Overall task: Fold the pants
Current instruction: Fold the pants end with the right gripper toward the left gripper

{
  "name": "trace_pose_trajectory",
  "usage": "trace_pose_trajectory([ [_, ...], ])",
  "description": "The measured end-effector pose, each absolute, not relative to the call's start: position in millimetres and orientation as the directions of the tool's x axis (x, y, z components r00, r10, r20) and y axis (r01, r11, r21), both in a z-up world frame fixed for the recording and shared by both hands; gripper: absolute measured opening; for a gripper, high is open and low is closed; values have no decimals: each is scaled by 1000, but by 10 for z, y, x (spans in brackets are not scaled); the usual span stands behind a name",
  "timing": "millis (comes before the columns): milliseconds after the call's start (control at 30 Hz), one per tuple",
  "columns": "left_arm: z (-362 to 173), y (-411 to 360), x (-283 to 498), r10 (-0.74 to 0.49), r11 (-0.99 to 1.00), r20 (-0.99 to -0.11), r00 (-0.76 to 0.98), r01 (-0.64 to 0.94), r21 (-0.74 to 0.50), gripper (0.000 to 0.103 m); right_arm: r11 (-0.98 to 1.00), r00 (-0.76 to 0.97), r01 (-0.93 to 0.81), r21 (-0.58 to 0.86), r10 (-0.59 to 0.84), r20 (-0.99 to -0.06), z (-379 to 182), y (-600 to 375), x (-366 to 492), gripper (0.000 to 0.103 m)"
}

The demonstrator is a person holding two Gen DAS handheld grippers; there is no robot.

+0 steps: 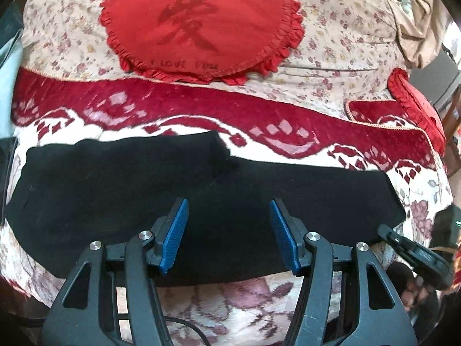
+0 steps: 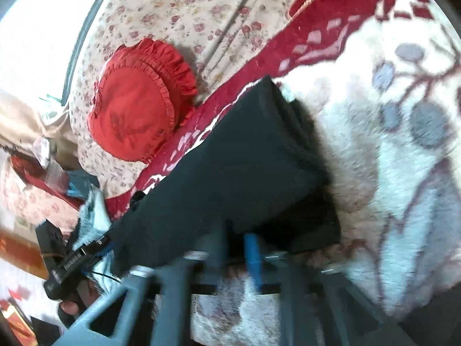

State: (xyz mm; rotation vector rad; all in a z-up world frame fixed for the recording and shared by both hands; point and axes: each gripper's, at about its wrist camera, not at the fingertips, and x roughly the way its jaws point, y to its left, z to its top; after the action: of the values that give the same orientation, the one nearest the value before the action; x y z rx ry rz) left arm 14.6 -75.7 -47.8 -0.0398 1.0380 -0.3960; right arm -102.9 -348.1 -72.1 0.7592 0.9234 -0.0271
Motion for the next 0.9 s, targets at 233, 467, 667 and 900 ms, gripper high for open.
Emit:
trace_pose_trajectory([
  [233,-406,-1146,175,-375,904,-821,430,366,-221,58,774,578,327,542,290,-763,-784,-3430,-1105,4],
  [467,-361,-1859,158,-470,809,-824,316,527,-259,71,798,562,370,476,216,-799,-608,-3484,-1315,42],
  [667,-489,-2601,204,-529,702,-834,154,632,-329,74,780,568,431,454,157,-808,-663,-3676,-1363,43],
  [900,-695,-3273,200,-486,630,-869,95,727,-273,74,779,577,422,464,164,-800,-751,-3723,-1298,44],
])
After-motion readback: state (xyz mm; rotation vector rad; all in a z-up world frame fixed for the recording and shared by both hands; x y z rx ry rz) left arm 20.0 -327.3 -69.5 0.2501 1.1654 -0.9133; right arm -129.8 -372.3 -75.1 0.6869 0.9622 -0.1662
